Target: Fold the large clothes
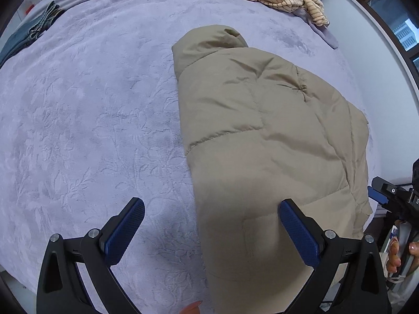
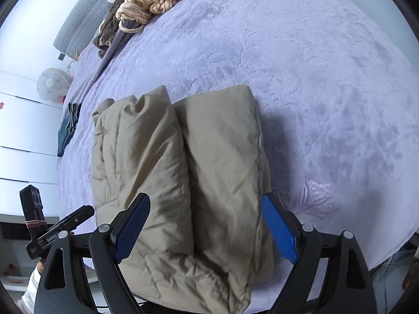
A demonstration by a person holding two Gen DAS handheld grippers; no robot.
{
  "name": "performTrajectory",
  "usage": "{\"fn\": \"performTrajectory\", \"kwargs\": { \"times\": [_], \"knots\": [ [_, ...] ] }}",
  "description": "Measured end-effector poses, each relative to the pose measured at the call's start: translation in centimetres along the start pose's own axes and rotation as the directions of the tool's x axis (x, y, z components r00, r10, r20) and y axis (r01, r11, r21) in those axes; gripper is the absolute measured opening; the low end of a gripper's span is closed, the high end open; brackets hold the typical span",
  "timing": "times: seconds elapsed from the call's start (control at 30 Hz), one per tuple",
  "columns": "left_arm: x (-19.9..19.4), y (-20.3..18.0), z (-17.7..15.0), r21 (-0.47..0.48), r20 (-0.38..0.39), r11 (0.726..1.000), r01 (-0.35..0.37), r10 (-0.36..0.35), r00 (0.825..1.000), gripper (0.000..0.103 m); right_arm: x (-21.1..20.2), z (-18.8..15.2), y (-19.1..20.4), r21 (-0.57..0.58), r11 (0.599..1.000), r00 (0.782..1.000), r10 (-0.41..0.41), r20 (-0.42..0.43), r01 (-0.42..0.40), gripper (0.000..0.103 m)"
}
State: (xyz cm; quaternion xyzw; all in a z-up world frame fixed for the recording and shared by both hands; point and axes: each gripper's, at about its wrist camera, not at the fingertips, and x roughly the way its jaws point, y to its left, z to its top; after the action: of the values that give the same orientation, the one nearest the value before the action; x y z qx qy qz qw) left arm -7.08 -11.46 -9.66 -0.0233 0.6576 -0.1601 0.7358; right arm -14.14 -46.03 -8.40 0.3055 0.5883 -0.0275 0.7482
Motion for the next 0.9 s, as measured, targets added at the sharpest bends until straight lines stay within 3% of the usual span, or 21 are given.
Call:
{"fn": "performTrajectory", "kwargs": {
  "times": [0.13, 0.2, 0.23, 0.5, 0.57, 0.63, 0.7, 0.83, 0.9],
  "knots": [
    [1.2, -0.2, 0.4, -0.024, -0.01, 0.999, 0.03, -0.03, 1.0, 0.103, 1.5, 1.4, -1.6, 0.001, 1.0, 0.999, 0.001, -0.037, -0.001, 0.089],
    [1.6, -0.3, 0.6, -0.04, -0.014, 0.997, 0.061, -0.062, 0.998, 0.103, 2.3, 1.9, -2.8, 0.031, 0.998, 0.997, 0.056, -0.06, -0.054, 0.091],
    [1.8, -0.3, 0.7, -0.046, -0.012, 0.996, 0.077, -0.078, 0.997, 0.103, 2.8, 2.2, -3.6, 0.053, 0.994, 0.993, 0.094, -0.069, -0.09, 0.103],
    [3.2, -0.3, 1.2, -0.08, -0.035, 0.986, 0.147, -0.15, 0.988, 0.103, 8.0, 2.8, -7.3, 0.204, 0.939, 0.942, 0.307, -0.136, -0.277, 0.103],
    [3.7, -0.4, 1.4, -0.088, -0.046, 0.982, 0.166, -0.17, 0.984, 0.103, 8.9, 2.9, -7.4, 0.249, 0.899, 0.907, 0.4, -0.133, -0.36, 0.103],
    [4.1, -0.5, 1.5, -0.095, -0.057, 0.979, 0.182, -0.188, 0.98, 0.103, 8.8, 3.1, -7.0, 0.281, 0.823, 0.838, 0.537, -0.097, -0.494, 0.103],
    [4.6, -0.7, 1.7, -0.098, -0.068, 0.976, 0.195, -0.202, 0.977, 0.103, 8.2, 3.4, -6.0, 0.246, 0.795, 0.802, 0.59, -0.098, -0.555, 0.103],
    [5.5, -0.4, 2.9, -0.072, -0.09, 0.971, 0.228, -0.234, 0.968, 0.103, 7.3, 4.2, -2.6, 0.072, 0.857, 0.83, 0.512, -0.22, -0.51, 0.103],
    [5.4, 0.0, 3.9, -0.065, -0.079, 0.967, 0.244, -0.249, 0.965, 0.103, 6.9, 4.4, -1.2, 0.007, 0.869, 0.837, 0.478, -0.267, -0.494, 0.103]
  ]
}}
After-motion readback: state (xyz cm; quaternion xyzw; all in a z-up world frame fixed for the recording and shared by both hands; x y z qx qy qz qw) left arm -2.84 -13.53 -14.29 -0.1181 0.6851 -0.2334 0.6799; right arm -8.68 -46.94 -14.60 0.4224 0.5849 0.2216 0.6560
